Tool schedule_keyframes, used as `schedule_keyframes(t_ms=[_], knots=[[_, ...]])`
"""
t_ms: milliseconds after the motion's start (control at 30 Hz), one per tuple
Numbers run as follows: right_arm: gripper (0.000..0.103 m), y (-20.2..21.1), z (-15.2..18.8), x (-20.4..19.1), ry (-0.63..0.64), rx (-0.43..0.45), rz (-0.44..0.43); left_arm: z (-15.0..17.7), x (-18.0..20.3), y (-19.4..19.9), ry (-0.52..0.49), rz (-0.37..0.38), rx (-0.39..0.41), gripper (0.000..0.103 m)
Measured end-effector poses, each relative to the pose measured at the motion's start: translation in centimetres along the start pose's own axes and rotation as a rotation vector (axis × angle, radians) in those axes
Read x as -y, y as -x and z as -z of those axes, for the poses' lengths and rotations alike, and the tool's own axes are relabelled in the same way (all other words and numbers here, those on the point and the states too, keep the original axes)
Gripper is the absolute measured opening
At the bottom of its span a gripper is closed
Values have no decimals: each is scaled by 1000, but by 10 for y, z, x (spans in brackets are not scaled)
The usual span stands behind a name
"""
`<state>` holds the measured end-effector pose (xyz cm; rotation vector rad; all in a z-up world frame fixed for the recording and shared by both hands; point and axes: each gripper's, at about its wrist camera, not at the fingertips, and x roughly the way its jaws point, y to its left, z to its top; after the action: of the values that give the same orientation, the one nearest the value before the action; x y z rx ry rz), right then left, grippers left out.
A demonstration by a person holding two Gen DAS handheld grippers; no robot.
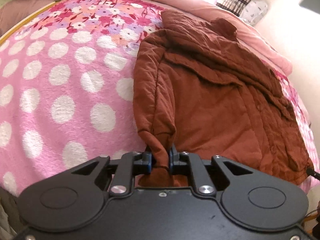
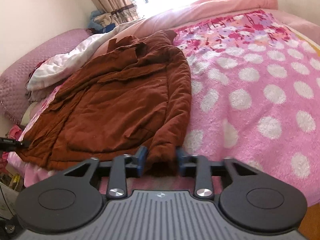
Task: Fold large clothes
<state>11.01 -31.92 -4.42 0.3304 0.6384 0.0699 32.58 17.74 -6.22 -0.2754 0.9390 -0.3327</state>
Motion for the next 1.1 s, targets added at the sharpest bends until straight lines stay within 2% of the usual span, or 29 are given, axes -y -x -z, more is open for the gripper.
schedule_keyframes(t_ms=[67, 200, 333, 433, 633, 767, 900, 1000, 1100], knots=[[13, 5, -5, -5, 20, 31, -20, -7, 3, 8, 18, 18, 27, 12], [13, 12, -29, -14, 62, 64, -18, -35, 17, 17, -6, 89, 38, 12], [13, 17, -59, -18, 52, 129, -41, -66, 22, 4, 55, 135, 19, 12], [13, 15, -84, -25, 71, 178, -33, -93, 24, -2, 97, 159, 61, 12], [13, -11, -141, -36, 99, 193, -30, -159, 45, -27, 125, 194, 82, 12], [13, -40, -187, -42, 113, 201, -22, -216, 62, -52, 101, 171, 92, 12], [13, -82, -234, -40, 127, 193, 13, -271, 63, -88, 100, 145, 99, 12], [13, -124, -267, -27, 124, 179, 49, -310, 53, -128, 117, 92, 89, 12], [13, -166, -292, -10, 103, 157, 76, -335, 44, -180, 128, 56, 34, 12]])
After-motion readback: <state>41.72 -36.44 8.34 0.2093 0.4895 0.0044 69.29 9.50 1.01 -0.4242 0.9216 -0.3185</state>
